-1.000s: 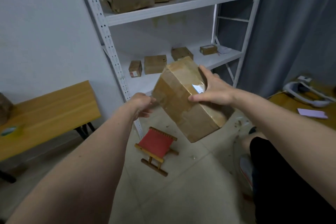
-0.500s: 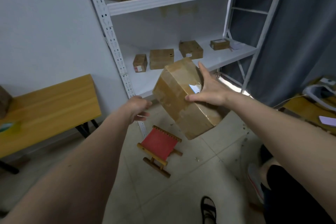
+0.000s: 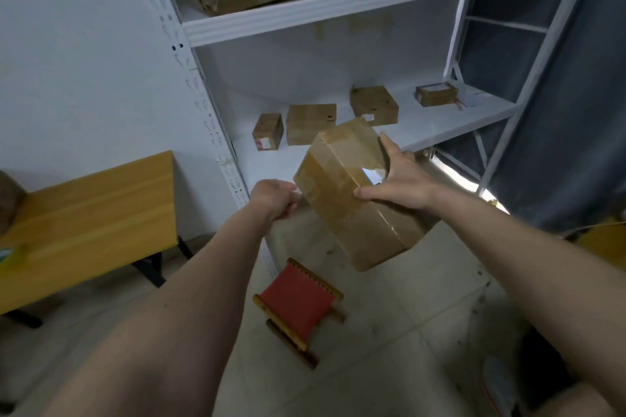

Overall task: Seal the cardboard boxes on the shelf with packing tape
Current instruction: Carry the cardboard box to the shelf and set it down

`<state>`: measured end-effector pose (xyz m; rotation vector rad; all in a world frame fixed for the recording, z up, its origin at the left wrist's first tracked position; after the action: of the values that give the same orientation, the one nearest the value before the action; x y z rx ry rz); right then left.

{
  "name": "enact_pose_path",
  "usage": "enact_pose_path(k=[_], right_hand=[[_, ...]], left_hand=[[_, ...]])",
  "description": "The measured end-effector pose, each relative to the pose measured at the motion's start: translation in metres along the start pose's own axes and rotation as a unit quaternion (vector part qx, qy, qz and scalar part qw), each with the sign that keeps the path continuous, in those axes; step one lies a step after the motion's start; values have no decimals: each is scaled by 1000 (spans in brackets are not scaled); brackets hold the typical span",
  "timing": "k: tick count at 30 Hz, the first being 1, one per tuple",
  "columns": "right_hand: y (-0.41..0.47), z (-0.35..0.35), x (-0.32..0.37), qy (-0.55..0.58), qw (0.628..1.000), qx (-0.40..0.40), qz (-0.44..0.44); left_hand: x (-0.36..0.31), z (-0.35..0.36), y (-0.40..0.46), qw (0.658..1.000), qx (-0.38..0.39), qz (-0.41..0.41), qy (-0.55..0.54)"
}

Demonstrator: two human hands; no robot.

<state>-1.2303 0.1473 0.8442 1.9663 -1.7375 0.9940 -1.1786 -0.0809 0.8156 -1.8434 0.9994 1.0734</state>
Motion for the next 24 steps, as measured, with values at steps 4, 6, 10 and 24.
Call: enact_pose_path(k=[4,6,10,24], right_hand=[[40,-23,-2,20,1000,-17,2],[59,-31,-1,25,999,-39,6],[91,-35,0,90,994,-58,24],[224,-22,6,419,898,-22,133]], left_hand=[[-20,26,31,999,-1,-11,-40],[-31,39,42,999,26,-25,-41],[-41,57,65,995,67,-51,-60],[-26,84,170,919,84,-176,-343]])
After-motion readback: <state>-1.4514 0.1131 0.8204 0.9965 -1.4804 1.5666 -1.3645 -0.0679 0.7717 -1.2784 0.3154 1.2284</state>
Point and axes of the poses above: each hand's wrist, its own y-axis towards the middle knuckle, its own z-axis out of the palm, x = y × z, the point moved 4 cm from there along y, towards the middle knuckle, and after that the axes turned 8 degrees about z, right-handed, at the moved point
